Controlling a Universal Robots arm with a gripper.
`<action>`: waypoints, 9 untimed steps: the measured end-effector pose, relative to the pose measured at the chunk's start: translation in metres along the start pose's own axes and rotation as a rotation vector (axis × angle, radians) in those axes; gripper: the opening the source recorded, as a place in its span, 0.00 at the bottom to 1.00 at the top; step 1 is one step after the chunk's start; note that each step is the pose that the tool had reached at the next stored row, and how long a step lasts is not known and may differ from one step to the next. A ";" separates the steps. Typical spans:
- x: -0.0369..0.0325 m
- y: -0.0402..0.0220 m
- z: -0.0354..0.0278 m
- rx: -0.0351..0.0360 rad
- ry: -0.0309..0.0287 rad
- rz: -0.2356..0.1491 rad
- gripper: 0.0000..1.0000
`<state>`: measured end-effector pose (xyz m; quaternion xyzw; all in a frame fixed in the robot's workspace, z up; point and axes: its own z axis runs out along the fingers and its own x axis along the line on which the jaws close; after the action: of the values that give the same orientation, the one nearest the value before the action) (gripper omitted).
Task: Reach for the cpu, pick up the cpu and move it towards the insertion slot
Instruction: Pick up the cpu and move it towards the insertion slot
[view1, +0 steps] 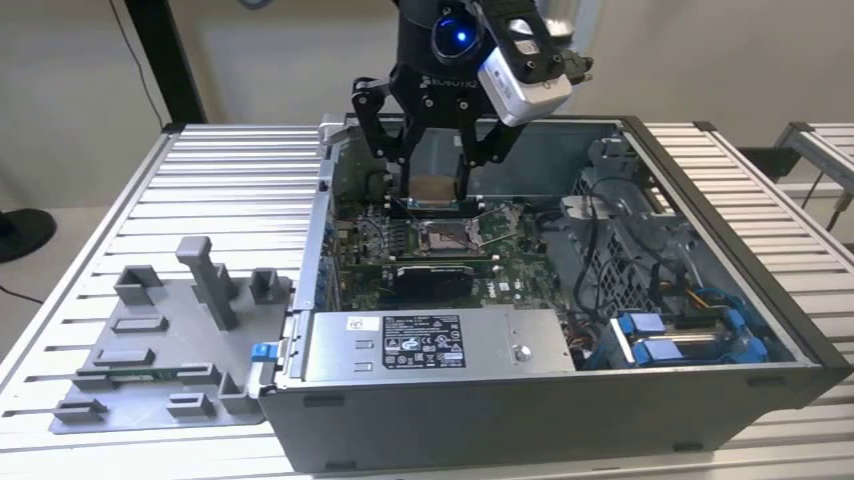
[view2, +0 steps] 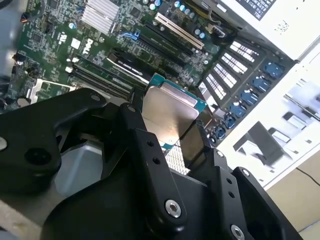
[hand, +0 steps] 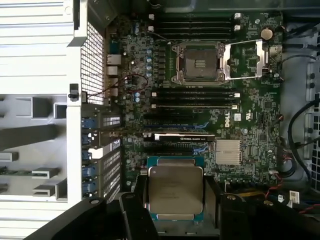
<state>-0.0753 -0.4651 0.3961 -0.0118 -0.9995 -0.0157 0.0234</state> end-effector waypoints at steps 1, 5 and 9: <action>-0.0005 0.0000 0.0000 0.0000 0.0000 0.000 0.00; -0.0033 0.0001 -0.0002 0.0000 0.0000 0.000 0.00; -0.0073 0.0002 -0.0003 -0.0001 0.0000 0.000 0.00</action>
<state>-0.0680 -0.4651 0.3961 -0.0119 -0.9995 -0.0157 0.0234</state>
